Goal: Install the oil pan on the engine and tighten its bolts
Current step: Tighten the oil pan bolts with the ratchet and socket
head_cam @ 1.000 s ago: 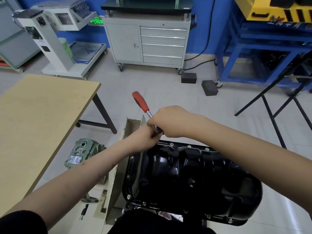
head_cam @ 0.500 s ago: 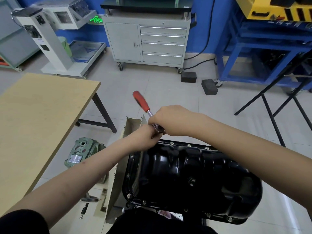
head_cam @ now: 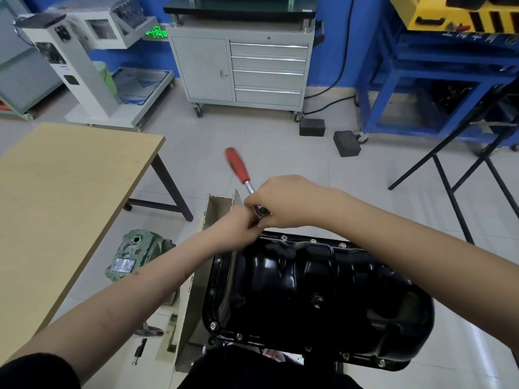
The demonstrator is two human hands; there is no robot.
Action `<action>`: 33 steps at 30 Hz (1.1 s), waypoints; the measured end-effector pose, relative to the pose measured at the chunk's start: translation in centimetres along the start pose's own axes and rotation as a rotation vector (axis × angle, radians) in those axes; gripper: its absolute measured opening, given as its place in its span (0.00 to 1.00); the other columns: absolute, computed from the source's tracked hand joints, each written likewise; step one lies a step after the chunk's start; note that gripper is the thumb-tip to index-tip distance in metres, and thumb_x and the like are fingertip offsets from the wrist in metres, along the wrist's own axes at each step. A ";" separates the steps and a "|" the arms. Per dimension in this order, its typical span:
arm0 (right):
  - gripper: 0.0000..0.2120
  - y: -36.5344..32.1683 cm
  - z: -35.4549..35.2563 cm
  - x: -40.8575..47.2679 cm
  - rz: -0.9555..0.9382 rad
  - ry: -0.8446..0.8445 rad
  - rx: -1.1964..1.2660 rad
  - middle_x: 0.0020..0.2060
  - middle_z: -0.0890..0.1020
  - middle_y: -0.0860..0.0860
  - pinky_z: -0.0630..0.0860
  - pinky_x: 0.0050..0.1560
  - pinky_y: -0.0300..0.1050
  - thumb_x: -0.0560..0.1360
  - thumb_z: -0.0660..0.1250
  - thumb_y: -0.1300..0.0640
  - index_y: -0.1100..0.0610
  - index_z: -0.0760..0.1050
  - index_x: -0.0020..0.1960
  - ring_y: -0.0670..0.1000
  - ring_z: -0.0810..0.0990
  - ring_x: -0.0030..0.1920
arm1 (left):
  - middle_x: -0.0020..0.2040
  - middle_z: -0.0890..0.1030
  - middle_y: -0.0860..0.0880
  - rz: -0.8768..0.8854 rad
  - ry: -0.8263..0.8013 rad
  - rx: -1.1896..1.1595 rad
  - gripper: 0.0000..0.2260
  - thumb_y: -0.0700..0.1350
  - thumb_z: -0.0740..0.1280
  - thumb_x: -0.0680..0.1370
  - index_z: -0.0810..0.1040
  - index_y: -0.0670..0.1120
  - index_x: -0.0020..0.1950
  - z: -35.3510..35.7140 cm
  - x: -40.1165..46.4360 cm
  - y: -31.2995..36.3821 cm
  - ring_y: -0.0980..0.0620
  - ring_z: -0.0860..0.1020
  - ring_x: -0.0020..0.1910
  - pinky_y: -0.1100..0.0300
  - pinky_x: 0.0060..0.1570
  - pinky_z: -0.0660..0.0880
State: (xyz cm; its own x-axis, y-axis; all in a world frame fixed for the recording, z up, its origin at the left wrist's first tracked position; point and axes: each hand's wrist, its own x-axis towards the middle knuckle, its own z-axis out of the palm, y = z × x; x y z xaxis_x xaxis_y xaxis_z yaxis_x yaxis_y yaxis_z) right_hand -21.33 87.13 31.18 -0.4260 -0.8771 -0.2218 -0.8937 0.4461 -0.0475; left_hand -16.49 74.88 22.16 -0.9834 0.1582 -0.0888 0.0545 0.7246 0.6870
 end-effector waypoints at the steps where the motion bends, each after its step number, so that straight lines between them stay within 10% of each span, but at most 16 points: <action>1: 0.08 -0.1 0.1 0.1 -0.017 0.003 -0.006 0.42 0.75 0.50 0.63 0.35 0.42 0.74 0.63 0.52 0.54 0.73 0.51 0.52 0.74 0.46 | 0.31 0.69 0.48 0.004 -0.003 -0.010 0.12 0.33 0.60 0.75 0.66 0.46 0.34 0.0 0.0 0.1 0.54 0.66 0.31 0.73 0.31 0.64; 9: 0.21 -0.6 0.3 0.4 0.166 0.030 -0.086 0.48 0.79 0.54 0.59 0.32 0.42 0.75 0.58 0.38 0.55 0.76 0.52 0.54 0.72 0.41 | 0.24 0.60 0.51 -0.097 0.128 0.011 0.19 0.35 0.58 0.76 0.56 0.47 0.28 0.3 -0.3 0.3 0.57 0.57 0.25 0.67 0.25 0.62; 17: 0.08 -0.1 -0.4 -0.3 0.022 -0.082 0.017 0.39 0.71 0.50 0.61 0.31 0.43 0.75 0.61 0.61 0.56 0.73 0.53 0.52 0.69 0.42 | 0.37 0.75 0.36 -0.061 -0.057 0.035 0.10 0.39 0.58 0.78 0.71 0.34 0.41 -0.1 0.0 0.5 0.40 0.71 0.37 0.49 0.41 0.70; 24: 0.17 -0.4 0.2 -0.2 0.161 0.023 -0.063 0.37 0.71 0.51 0.61 0.34 0.43 0.75 0.60 0.42 0.56 0.73 0.47 0.53 0.68 0.38 | 0.25 0.65 0.53 -0.069 0.099 -0.006 0.18 0.35 0.60 0.75 0.60 0.50 0.28 -0.1 -0.6 0.1 0.58 0.61 0.25 0.69 0.27 0.64; 33: 0.10 0.2 0.2 -0.4 -0.029 -0.014 -0.029 0.48 0.76 0.50 0.67 0.38 0.44 0.75 0.61 0.58 0.52 0.71 0.56 0.53 0.75 0.52 | 0.37 0.75 0.43 0.029 -0.051 0.012 0.07 0.37 0.59 0.78 0.73 0.36 0.43 -0.3 -0.5 0.4 0.48 0.71 0.37 0.61 0.38 0.68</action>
State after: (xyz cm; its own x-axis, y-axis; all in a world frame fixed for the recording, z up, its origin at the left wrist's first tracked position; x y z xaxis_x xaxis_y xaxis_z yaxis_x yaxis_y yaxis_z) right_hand -21.26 87.63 31.06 -0.3983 -0.8868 -0.2343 -0.9093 0.4153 -0.0262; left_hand -16.01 74.85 22.72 -0.9713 0.2127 -0.1062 0.0848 0.7272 0.6812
